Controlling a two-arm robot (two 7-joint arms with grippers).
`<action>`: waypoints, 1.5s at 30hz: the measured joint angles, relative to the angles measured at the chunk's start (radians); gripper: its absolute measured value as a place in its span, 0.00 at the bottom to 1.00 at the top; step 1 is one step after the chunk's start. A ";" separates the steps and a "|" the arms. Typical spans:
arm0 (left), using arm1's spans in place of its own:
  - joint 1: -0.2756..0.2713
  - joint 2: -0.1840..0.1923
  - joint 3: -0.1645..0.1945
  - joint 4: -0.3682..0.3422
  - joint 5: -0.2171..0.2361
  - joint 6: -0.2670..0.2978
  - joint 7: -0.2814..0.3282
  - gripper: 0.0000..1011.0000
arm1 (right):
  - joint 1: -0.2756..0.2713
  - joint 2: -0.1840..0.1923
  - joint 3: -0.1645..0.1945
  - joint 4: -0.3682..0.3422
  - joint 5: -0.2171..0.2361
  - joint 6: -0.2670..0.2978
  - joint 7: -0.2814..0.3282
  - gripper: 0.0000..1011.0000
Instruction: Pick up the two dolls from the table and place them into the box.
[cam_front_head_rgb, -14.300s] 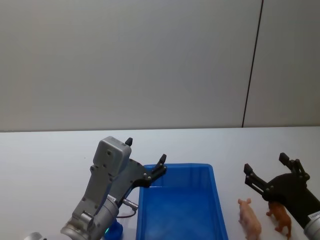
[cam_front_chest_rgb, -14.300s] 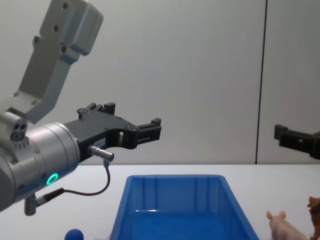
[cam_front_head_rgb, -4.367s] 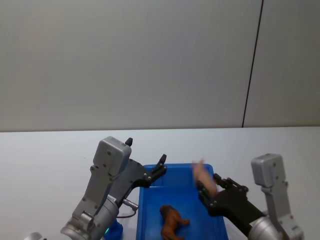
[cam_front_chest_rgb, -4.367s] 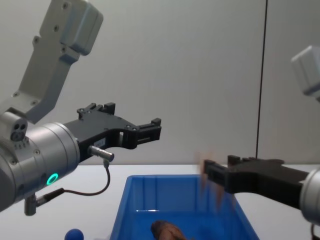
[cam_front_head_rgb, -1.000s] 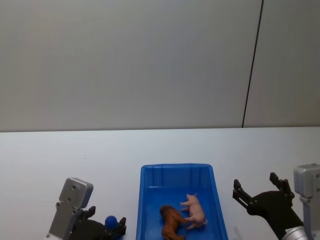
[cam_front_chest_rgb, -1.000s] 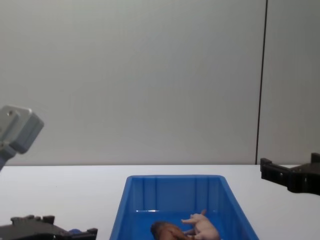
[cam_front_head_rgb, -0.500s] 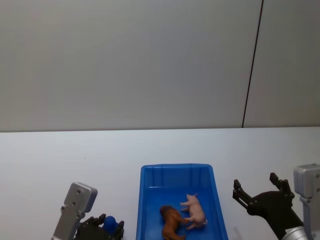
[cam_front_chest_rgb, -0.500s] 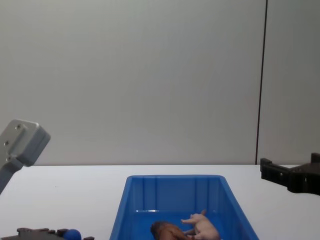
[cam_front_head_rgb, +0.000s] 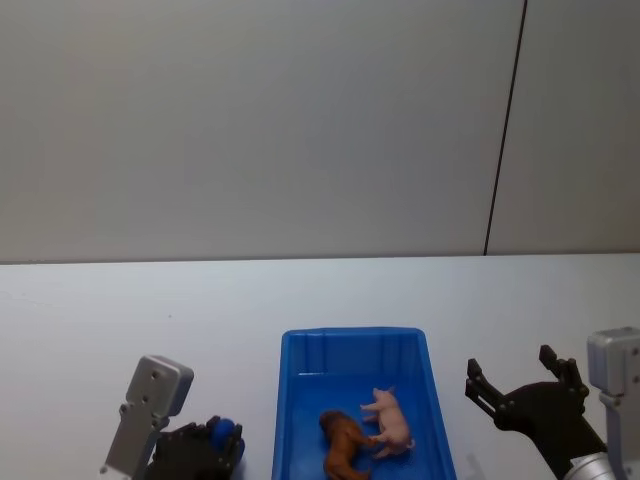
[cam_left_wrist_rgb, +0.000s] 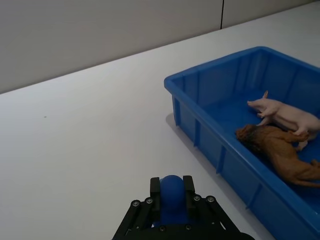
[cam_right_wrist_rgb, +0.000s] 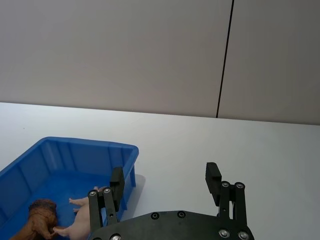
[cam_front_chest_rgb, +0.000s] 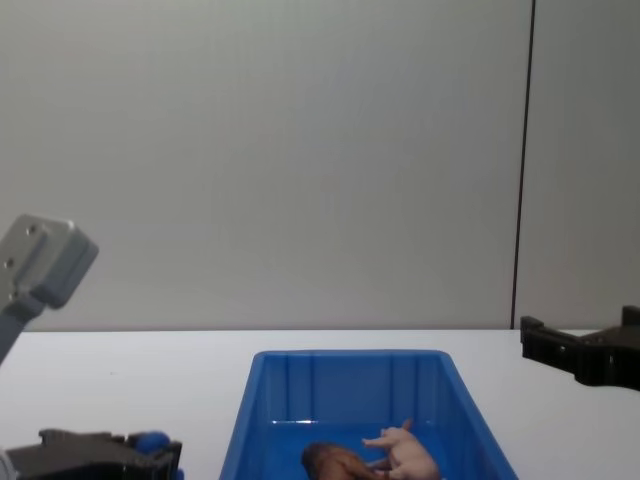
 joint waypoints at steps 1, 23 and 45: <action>0.000 0.000 -0.001 -0.002 0.001 -0.004 0.000 0.26 | 0.000 0.000 0.000 0.000 0.000 0.000 0.000 0.99; -0.071 -0.041 -0.007 -0.048 0.078 -0.094 -0.084 0.14 | 0.000 0.000 0.000 0.000 0.000 0.000 0.000 0.99; -0.200 -0.169 0.043 0.019 0.120 -0.160 -0.282 0.66 | 0.000 0.000 0.000 0.000 0.000 0.000 0.000 0.99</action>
